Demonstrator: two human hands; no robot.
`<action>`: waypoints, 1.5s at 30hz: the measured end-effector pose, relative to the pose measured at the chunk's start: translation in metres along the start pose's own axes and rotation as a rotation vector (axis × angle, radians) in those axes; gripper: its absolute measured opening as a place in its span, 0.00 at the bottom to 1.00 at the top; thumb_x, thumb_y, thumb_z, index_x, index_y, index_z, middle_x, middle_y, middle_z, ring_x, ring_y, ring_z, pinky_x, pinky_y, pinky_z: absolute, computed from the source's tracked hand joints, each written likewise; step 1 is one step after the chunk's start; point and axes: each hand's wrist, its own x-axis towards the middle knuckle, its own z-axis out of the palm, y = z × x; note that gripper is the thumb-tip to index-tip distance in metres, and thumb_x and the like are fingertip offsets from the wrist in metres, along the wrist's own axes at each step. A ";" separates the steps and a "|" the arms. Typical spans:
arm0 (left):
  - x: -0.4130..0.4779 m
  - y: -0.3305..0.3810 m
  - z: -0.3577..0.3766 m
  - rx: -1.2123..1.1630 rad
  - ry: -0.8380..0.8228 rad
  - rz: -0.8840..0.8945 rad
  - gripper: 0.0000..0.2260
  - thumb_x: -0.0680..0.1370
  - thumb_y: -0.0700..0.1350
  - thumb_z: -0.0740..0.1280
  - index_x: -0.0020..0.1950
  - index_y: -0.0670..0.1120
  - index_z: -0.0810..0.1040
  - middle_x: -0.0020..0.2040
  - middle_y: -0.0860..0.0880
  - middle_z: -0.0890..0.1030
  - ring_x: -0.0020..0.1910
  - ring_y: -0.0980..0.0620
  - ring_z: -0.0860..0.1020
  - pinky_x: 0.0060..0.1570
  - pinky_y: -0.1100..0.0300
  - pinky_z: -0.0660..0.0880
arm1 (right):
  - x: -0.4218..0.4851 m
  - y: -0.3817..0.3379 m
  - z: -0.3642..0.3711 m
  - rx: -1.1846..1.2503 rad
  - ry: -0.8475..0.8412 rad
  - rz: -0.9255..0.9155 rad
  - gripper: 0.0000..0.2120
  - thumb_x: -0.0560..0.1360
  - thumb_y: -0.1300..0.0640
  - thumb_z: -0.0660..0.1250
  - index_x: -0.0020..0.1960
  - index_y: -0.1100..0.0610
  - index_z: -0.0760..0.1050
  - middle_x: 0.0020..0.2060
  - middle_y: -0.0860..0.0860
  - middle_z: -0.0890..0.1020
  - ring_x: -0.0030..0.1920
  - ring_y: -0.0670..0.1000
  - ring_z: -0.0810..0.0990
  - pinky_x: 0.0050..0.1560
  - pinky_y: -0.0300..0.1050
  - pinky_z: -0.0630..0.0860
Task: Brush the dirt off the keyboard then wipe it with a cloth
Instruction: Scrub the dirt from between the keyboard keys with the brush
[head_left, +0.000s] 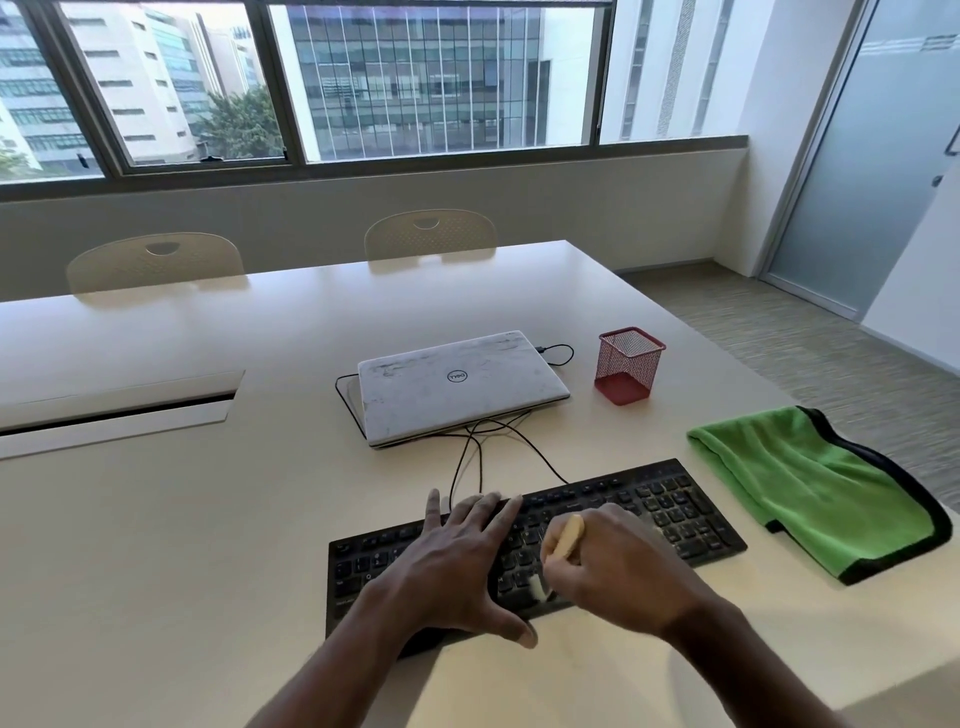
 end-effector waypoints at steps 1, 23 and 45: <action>0.001 0.001 0.000 -0.001 0.003 0.002 0.62 0.65 0.78 0.69 0.82 0.52 0.33 0.84 0.47 0.43 0.82 0.49 0.41 0.75 0.38 0.30 | 0.000 0.001 -0.001 -0.001 -0.028 0.003 0.08 0.74 0.52 0.65 0.39 0.51 0.79 0.30 0.45 0.81 0.33 0.41 0.79 0.34 0.31 0.73; 0.011 0.013 -0.001 0.011 -0.005 0.001 0.62 0.65 0.77 0.69 0.82 0.52 0.34 0.84 0.46 0.43 0.82 0.47 0.42 0.76 0.38 0.30 | -0.006 0.015 -0.010 0.067 0.073 0.042 0.07 0.75 0.54 0.66 0.40 0.52 0.81 0.27 0.45 0.79 0.30 0.41 0.77 0.34 0.30 0.69; 0.021 0.020 -0.001 0.023 -0.004 0.008 0.61 0.66 0.78 0.67 0.82 0.52 0.34 0.84 0.45 0.45 0.82 0.47 0.44 0.77 0.35 0.34 | -0.015 0.030 -0.017 -0.005 0.027 0.101 0.07 0.70 0.52 0.66 0.37 0.52 0.81 0.32 0.47 0.84 0.34 0.45 0.81 0.34 0.32 0.71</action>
